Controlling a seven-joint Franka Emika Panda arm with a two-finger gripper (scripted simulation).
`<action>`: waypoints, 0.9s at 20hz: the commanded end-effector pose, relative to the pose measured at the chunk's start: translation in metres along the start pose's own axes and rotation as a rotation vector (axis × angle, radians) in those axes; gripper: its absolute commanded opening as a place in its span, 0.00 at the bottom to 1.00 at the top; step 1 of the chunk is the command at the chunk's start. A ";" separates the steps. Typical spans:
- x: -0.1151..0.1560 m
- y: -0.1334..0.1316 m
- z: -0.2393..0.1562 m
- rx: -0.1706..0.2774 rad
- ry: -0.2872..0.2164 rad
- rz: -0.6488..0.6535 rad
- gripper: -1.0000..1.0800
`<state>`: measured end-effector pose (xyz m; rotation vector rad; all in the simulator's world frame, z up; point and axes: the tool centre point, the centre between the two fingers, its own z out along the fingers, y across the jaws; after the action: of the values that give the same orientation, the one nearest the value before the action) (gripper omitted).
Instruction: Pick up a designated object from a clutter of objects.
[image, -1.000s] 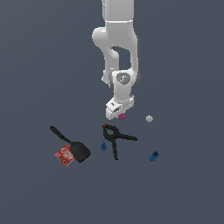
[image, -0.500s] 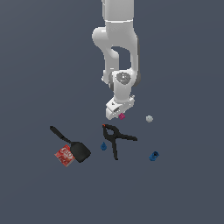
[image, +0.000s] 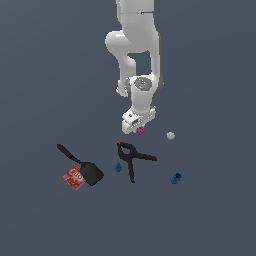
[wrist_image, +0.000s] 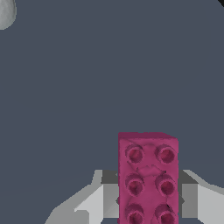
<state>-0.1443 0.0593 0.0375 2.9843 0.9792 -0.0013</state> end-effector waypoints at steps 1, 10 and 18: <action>0.003 -0.002 -0.012 -0.001 0.000 0.000 0.00; 0.016 -0.014 -0.075 0.000 0.000 -0.001 0.00; 0.030 -0.027 -0.140 0.001 0.001 -0.002 0.00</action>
<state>-0.1359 0.0953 0.1645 2.9843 0.9819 0.0003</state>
